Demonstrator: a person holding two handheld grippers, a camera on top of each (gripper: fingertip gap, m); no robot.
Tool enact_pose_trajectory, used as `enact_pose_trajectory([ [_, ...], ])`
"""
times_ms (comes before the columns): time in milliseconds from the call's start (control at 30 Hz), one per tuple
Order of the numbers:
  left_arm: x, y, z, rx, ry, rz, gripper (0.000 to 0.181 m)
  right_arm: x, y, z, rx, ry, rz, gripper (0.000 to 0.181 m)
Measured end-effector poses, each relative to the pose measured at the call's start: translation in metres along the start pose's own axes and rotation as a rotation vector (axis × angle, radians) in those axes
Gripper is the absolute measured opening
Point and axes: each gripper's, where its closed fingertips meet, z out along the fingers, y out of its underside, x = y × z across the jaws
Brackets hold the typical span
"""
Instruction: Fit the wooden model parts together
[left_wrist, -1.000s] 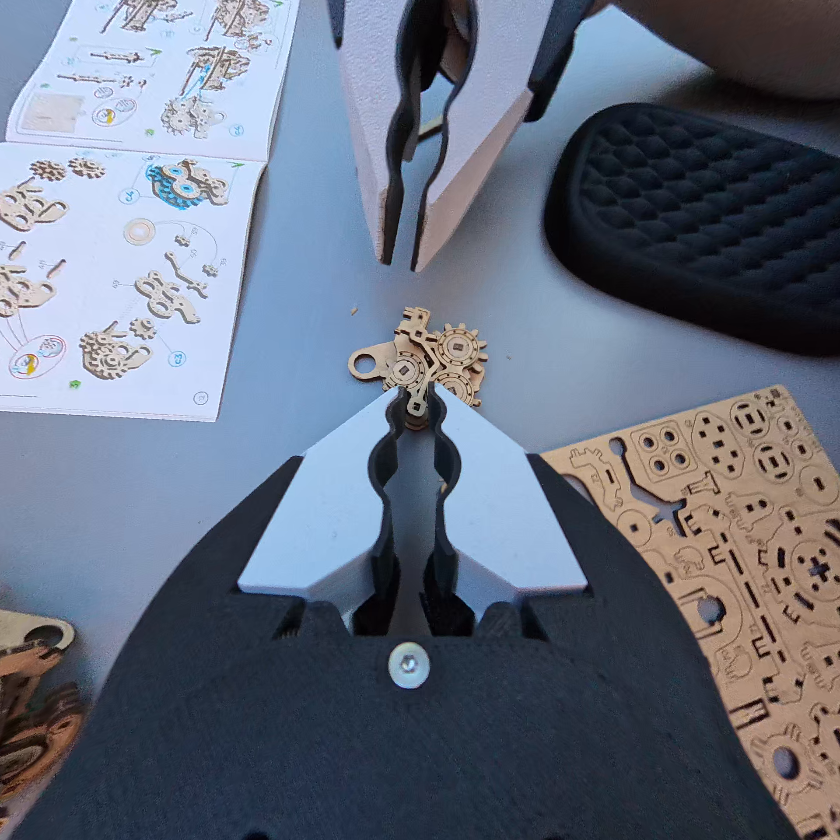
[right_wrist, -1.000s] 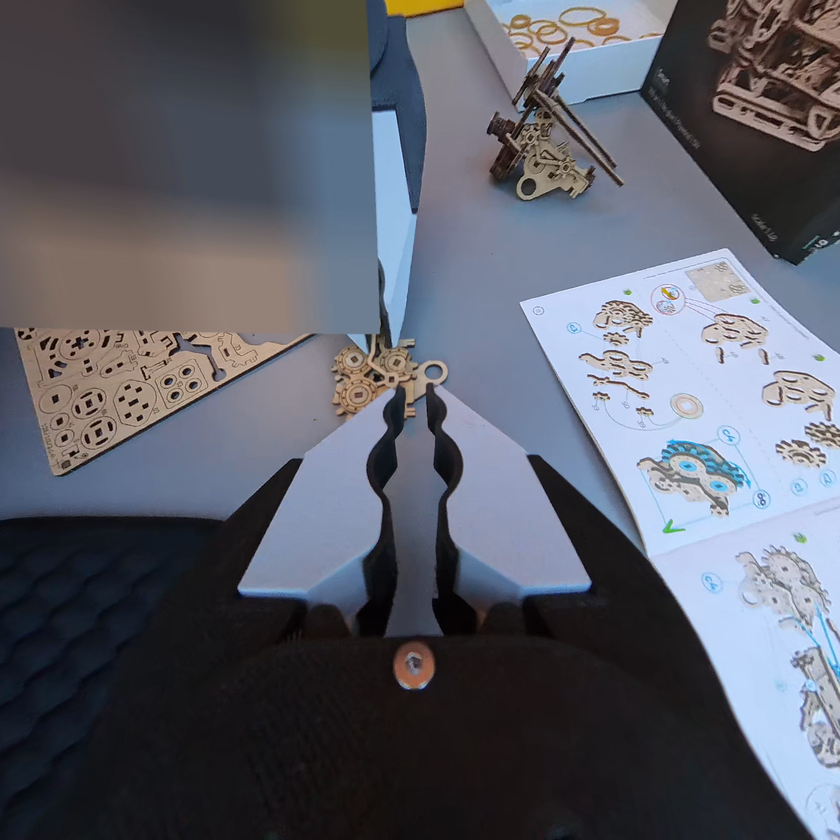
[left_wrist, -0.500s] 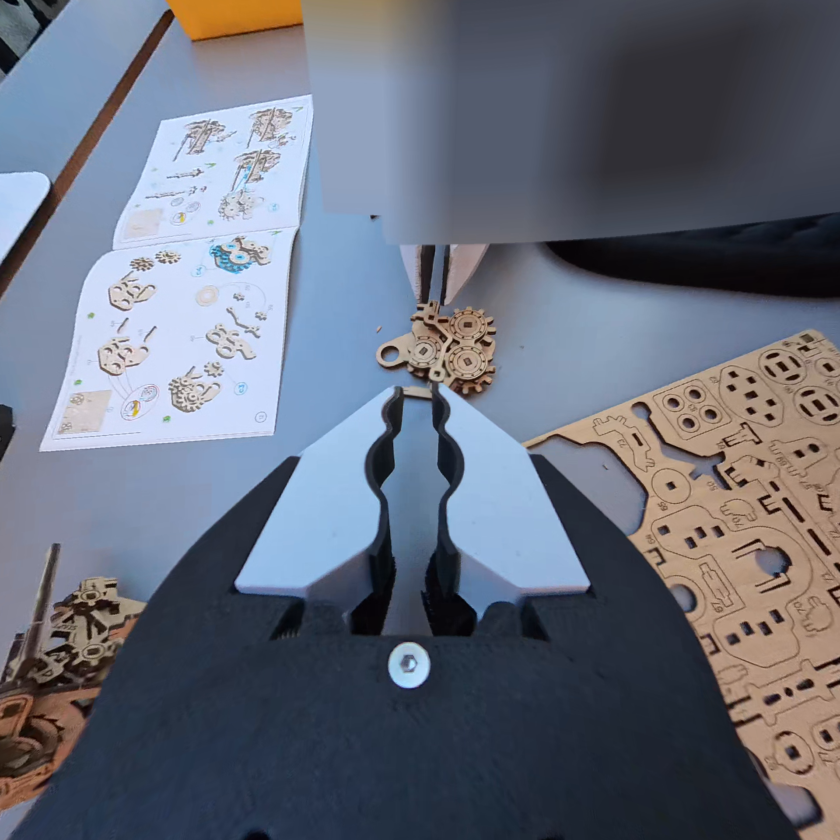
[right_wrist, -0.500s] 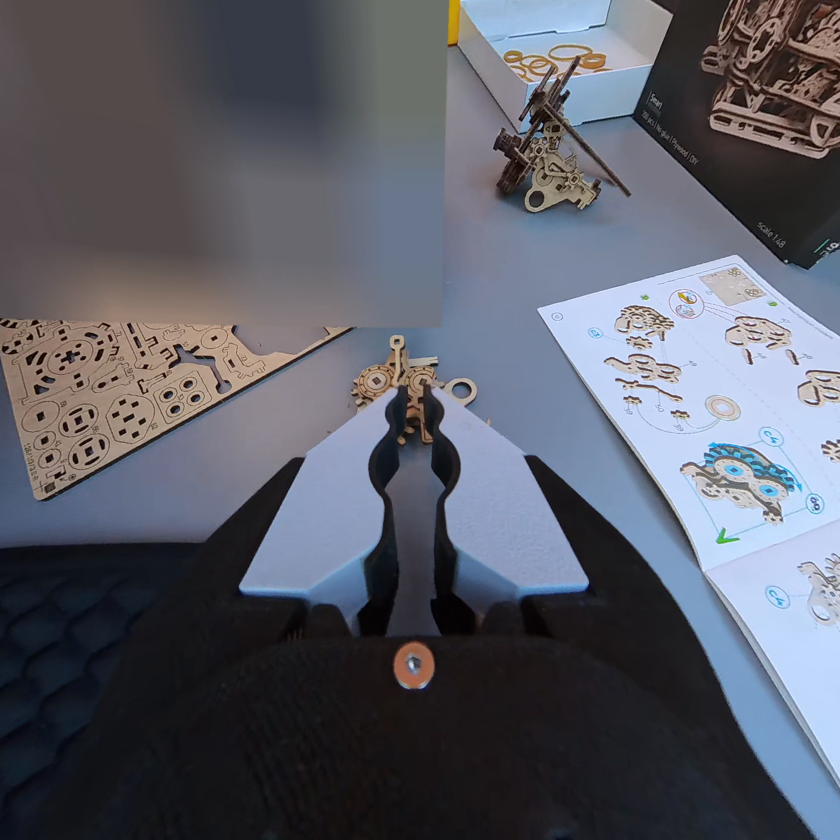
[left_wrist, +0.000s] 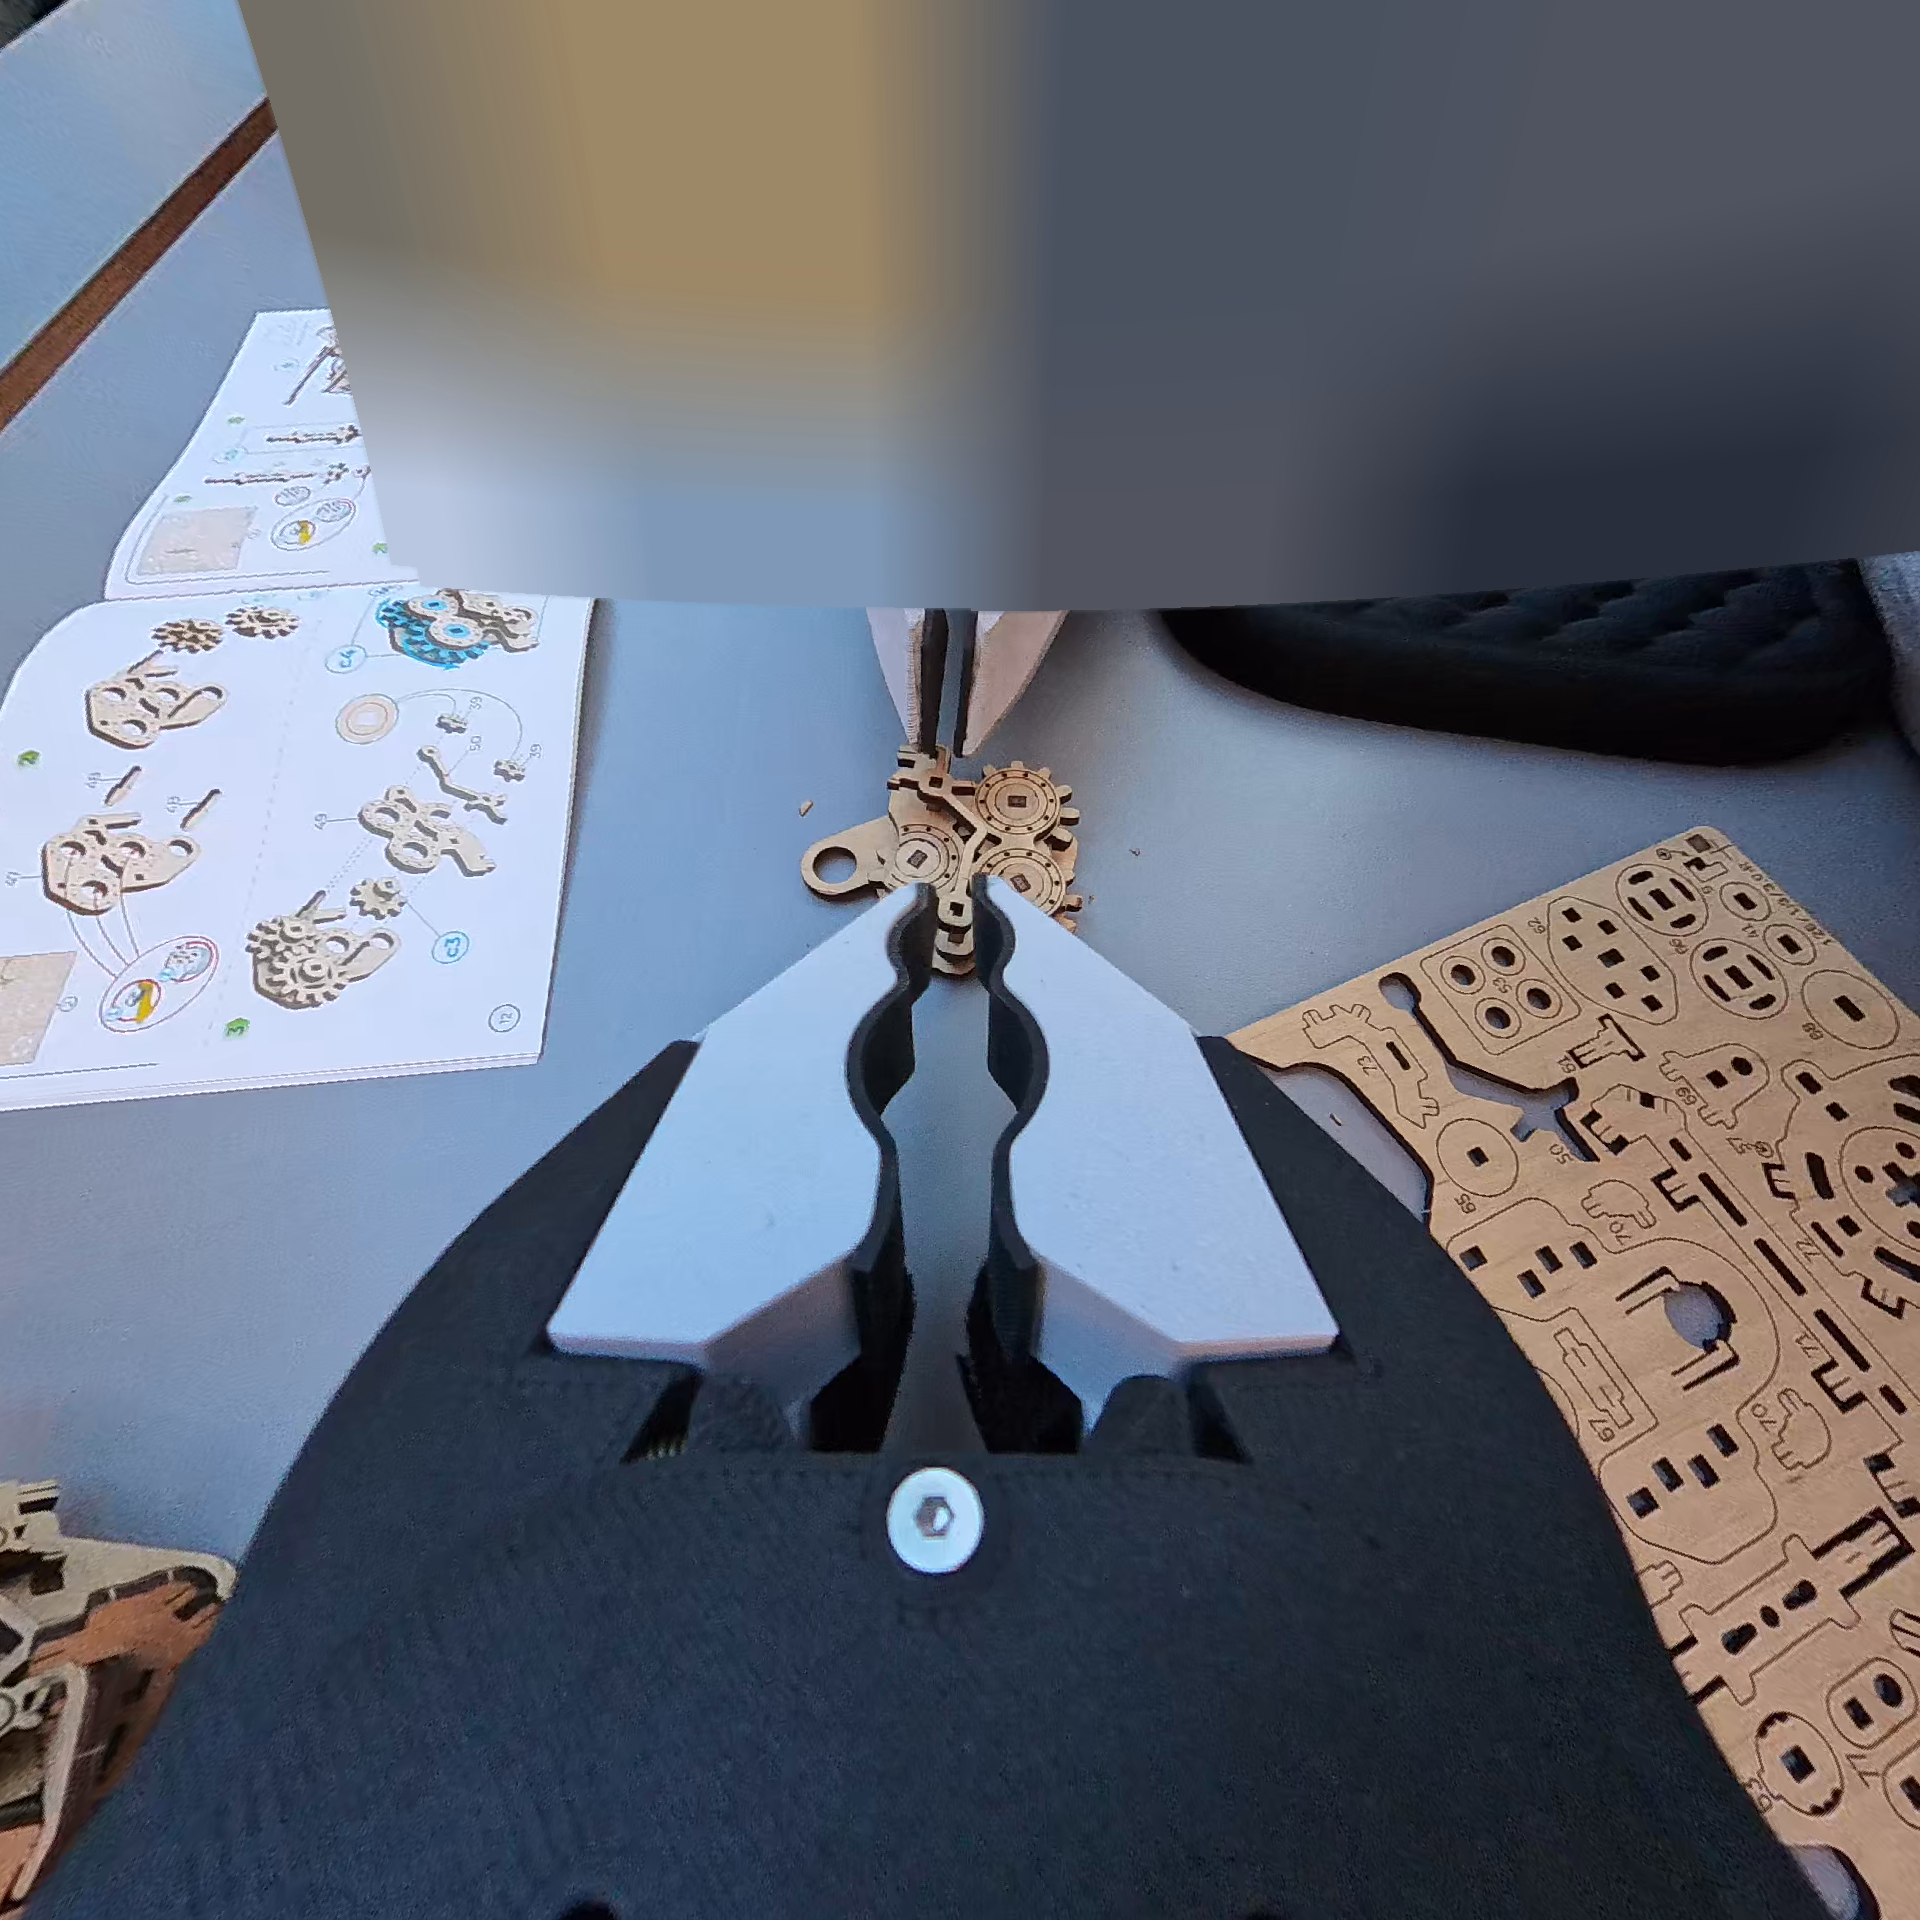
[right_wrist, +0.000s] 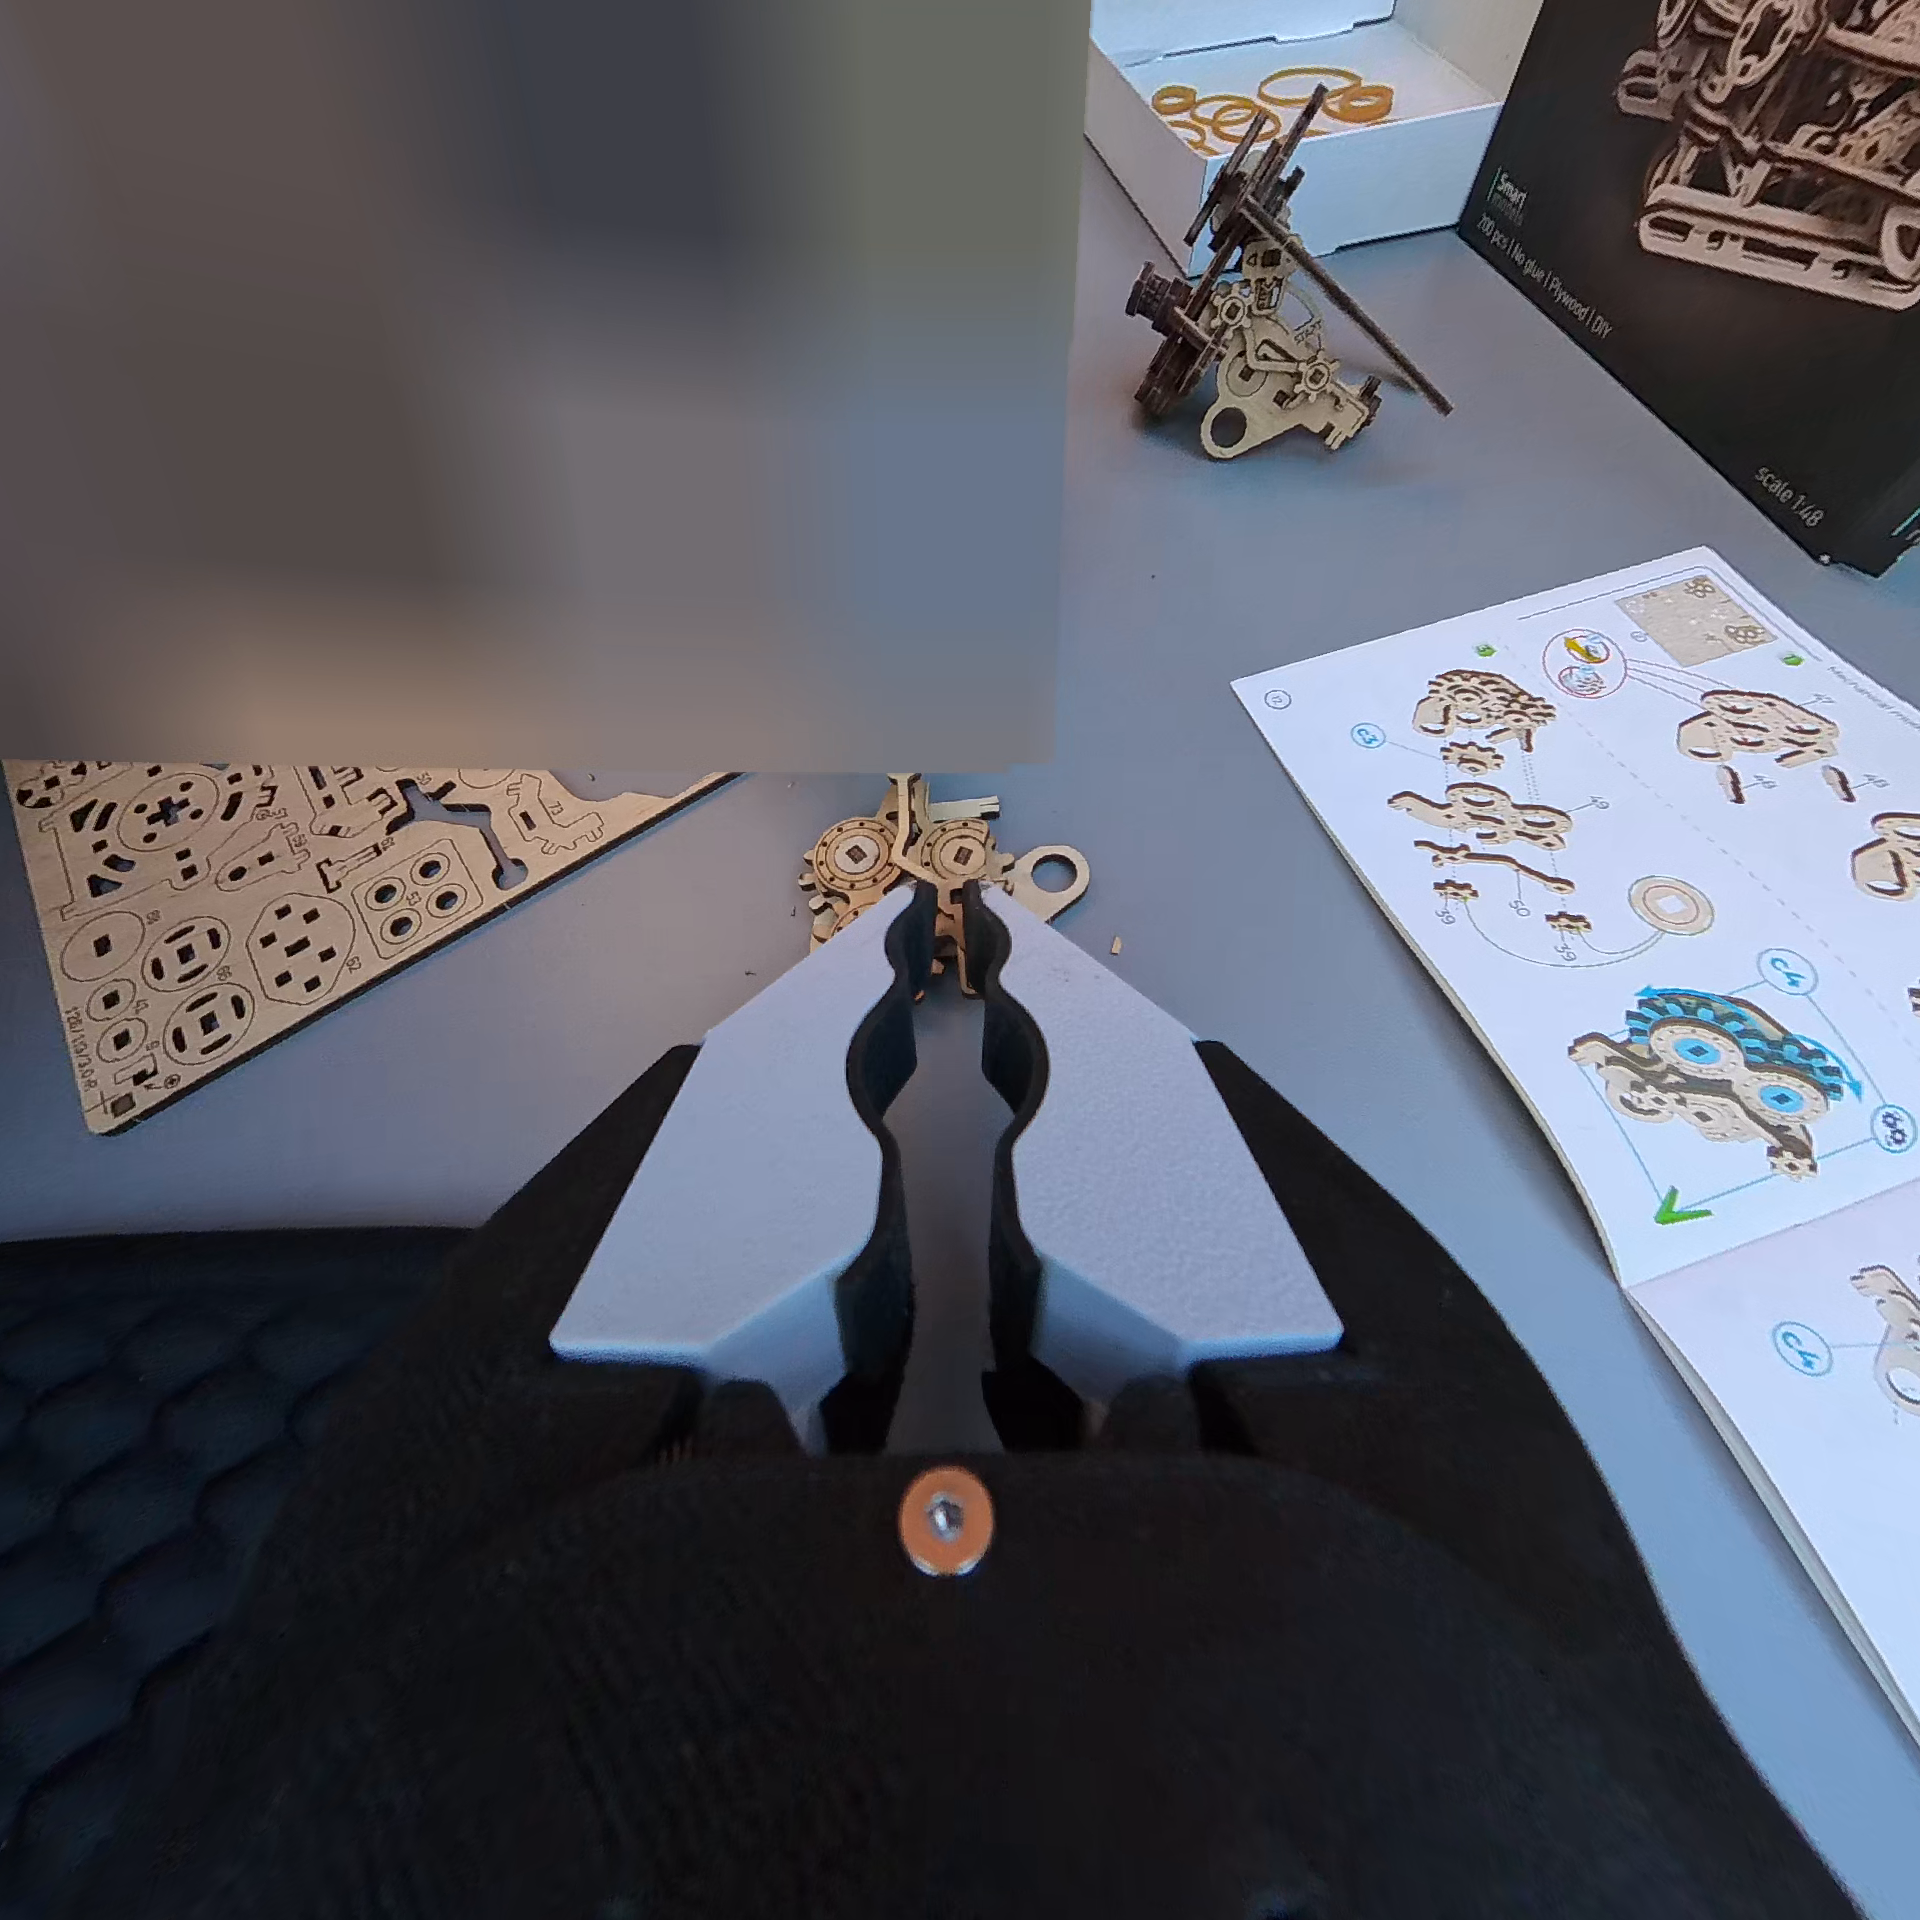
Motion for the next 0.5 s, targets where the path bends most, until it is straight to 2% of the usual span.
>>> enact_pose_trajectory([
  [500,0.0006,0.0037,0.0035,-0.029,-0.014,0.027,0.0,0.001,0.0053,0.0013,-0.028,-0.003,0.003,0.004],
])
